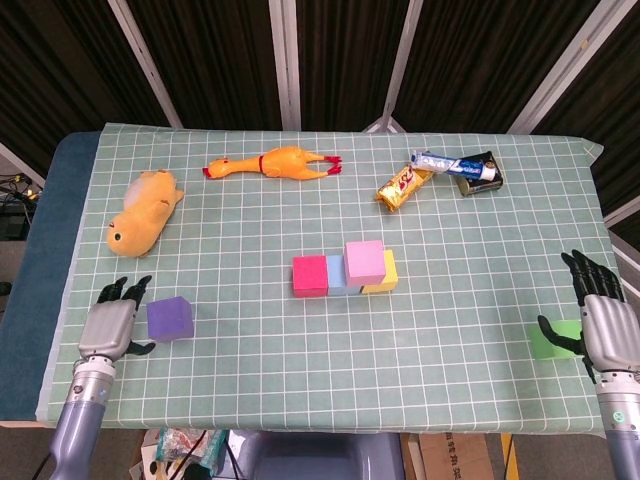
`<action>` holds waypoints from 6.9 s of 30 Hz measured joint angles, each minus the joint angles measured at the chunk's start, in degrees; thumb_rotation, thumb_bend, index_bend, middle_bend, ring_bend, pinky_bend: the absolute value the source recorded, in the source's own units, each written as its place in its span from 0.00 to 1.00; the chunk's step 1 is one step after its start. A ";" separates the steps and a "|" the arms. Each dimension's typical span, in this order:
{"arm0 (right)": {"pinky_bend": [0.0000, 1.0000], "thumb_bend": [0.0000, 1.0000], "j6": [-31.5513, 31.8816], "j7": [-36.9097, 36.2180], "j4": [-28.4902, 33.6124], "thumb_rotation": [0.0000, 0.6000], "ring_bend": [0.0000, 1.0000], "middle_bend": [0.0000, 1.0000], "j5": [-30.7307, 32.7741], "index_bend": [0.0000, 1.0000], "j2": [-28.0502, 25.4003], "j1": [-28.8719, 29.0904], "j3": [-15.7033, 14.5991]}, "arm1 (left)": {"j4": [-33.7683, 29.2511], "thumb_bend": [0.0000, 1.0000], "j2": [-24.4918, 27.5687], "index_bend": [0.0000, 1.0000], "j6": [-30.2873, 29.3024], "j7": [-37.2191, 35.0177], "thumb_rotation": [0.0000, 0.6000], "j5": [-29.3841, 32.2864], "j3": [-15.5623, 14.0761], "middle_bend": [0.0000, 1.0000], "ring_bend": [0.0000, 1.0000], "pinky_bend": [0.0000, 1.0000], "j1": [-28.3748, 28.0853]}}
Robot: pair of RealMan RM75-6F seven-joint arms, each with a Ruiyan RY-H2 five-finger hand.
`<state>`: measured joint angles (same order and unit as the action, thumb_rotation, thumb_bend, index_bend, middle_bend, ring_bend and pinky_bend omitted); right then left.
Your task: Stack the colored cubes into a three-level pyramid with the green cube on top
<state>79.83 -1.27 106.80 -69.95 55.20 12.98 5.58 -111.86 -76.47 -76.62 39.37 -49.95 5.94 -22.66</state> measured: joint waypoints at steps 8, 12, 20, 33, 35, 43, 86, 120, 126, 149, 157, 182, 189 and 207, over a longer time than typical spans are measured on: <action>0.00 0.34 -0.15 -0.39 -0.34 1.00 0.00 0.00 -0.84 0.00 0.23 -0.63 0.65 | 1.06 0.18 -1.82 0.00 0.50 1.18 1.00 1.60 -0.07 0.25 0.04 0.09 -1.27; 0.00 0.34 -0.48 -0.56 -0.31 1.00 0.00 0.00 -1.15 0.00 0.30 -0.83 0.78 | 1.26 0.23 -2.11 0.02 0.27 1.34 1.00 2.15 -0.12 0.30 0.04 0.09 -1.53; 0.00 0.35 -0.81 -0.37 -0.45 1.00 0.00 0.00 -1.97 0.00 0.67 -1.17 1.05 | 1.21 0.36 -1.92 0.05 -0.31 0.76 1.00 1.61 -0.08 0.34 0.05 0.09 -1.74; 0.00 0.35 -1.99 0.11 -1.17 1.00 0.00 0.00 -1.78 0.00 1.40 -1.33 1.48 | -2.67 0.37 0.41 0.05 -0.86 -0.42 1.00 -2.74 1.13 0.35 0.05 0.10 -2.85; 0.00 0.35 -2.18 0.16 -1.26 1.00 0.00 0.00 -1.74 0.00 1.48 -1.35 1.58 | -4.44 0.37 1.08 0.05 -1.13 0.03 1.00 -3.83 1.85 0.35 0.05 0.10 -3.51; 0.00 0.35 -2.73 -0.32 -1.38 1.00 0.00 0.00 -1.55 0.00 1.50 -1.43 2.04 | -10.30 0.37 2.94 0.05 -1.23 4.53 1.00 -2.30 8.02 0.35 0.05 0.09 -8.83; 0.00 0.34 -8.40 -9.45 -1.88 1.00 0.00 0.00 0.70 0.00 0.10 -1.29 4.12 | 6.16 0.37 -19.23 0.06 -6.72 25.77 1.00 34.07 21.83 0.36 0.06 0.10 -45.24; 0.00 0.35 -10.50 -10.37 -2.50 1.00 0.00 0.00 1.79 0.00 0.39 -1.01 4.31 | 16.31 0.37 -25.39 0.05 -2.99 24.44 1.00 38.36 23.85 0.36 0.06 0.10 -52.12; 0.00 0.35 -10.61 -10.60 -2.40 1.00 0.00 0.00 1.75 0.00 0.32 -1.02 4.35 | 17.03 0.37 -25.85 0.05 -2.77 24.44 1.00 38.59 23.54 0.36 0.06 0.10 -52.62; 0.00 0.35 -11.05 -10.96 -2.50 1.00 0.00 0.00 1.92 0.00 0.31 -0.99 4.46 | 19.26 0.37 -26.99 0.05 -2.15 24.28 1.00 39.09 23.48 0.36 0.06 0.10 -53.85; 0.00 0.35 -11.11 -11.07 -2.64 1.00 0.00 0.00 1.99 0.00 0.36 -0.99 4.53 | 19.76 0.37 -27.19 0.05 -2.06 24.11 1.00 39.09 23.52 0.36 0.06 0.10 -54.03; 0.00 0.35 -11.43 -11.35 -2.65 1.00 0.00 0.00 2.00 0.00 0.47 -0.96 4.52 | 20.67 0.33 -27.52 0.05 -1.40 23.47 1.00 39.38 23.53 0.34 0.06 0.10 -54.09; 0.00 0.35 -11.46 -11.37 -2.66 1.00 0.00 0.00 2.02 0.00 0.48 -0.96 4.53 | 20.61 0.28 -27.67 0.04 -1.24 23.19 1.00 39.28 23.56 0.31 0.06 0.10 -54.11; 0.00 0.34 -11.66 -11.30 -2.63 1.00 0.00 0.00 2.16 0.00 0.58 -0.91 4.49 | 19.08 0.19 -27.00 0.00 -1.66 22.65 1.00 38.84 23.36 0.19 0.05 0.10 -53.49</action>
<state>68.16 -12.57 104.17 -67.78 55.79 12.06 10.08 -92.79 -103.47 -78.28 62.02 -11.11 29.30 -76.15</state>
